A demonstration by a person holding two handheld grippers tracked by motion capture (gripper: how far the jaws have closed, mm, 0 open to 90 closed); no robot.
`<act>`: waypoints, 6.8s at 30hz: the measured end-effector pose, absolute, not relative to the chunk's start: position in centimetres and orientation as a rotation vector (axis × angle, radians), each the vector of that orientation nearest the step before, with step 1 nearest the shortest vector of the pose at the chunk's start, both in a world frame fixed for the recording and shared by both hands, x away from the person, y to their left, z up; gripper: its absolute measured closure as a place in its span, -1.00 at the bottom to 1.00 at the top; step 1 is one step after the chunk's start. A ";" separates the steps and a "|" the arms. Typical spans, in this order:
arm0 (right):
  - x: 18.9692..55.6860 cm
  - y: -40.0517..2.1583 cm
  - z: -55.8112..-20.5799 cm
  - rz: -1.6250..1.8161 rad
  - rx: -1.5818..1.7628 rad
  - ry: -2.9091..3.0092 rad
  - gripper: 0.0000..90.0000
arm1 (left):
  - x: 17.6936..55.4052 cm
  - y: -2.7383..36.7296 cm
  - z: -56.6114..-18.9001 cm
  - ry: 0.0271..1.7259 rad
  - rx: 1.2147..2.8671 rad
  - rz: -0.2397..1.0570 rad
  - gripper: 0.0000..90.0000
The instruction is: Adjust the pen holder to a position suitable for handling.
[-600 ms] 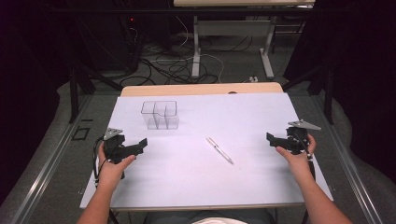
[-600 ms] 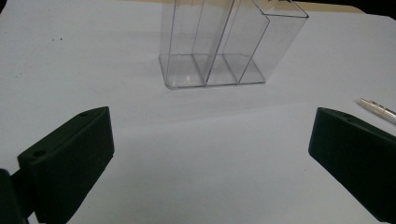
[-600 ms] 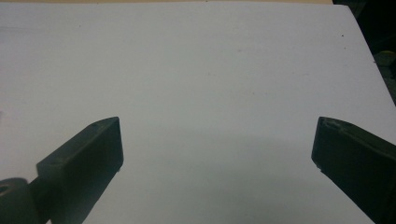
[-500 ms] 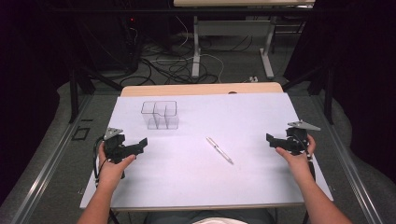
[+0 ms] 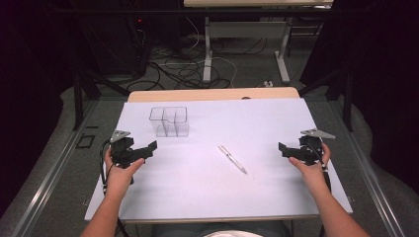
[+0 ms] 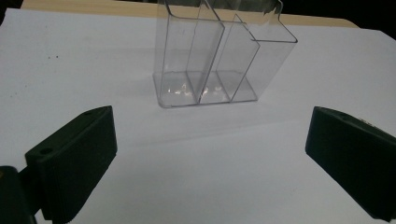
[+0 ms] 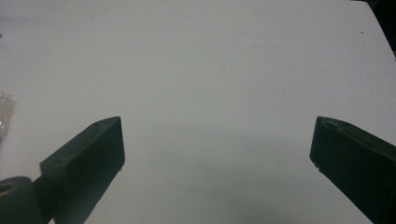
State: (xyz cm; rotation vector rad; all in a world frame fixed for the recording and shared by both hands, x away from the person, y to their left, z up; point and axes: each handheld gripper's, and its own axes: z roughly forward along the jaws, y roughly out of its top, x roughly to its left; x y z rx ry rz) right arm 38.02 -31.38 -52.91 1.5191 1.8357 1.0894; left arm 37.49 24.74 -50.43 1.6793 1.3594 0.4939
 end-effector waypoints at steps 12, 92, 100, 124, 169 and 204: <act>37.7 -31.3 -53.2 1.088 1.513 1.846 -0.90 | 40.1 24.0 -47.3 1.360 1.672 0.516 -0.84; 37.4 -30.2 -54.2 1.077 1.510 1.919 -0.71 | 49.5 22.7 -47.5 1.644 1.859 0.562 1.00; 37.5 -30.2 -54.2 1.076 1.505 1.922 -0.70 | 49.3 21.6 -47.6 1.607 1.876 0.550 1.00; 37.5 -30.0 -54.3 1.076 1.502 1.934 -0.69 | 48.7 15.6 -47.9 1.491 1.889 0.476 1.00; 37.4 -30.0 -54.1 1.088 1.476 1.934 -0.65 | 48.3 8.9 -48.0 1.389 1.899 0.395 0.91; 36.6 -27.7 -52.7 1.102 1.320 2.079 -0.21 | 40.0 14.3 -47.8 1.130 1.786 0.285 -0.19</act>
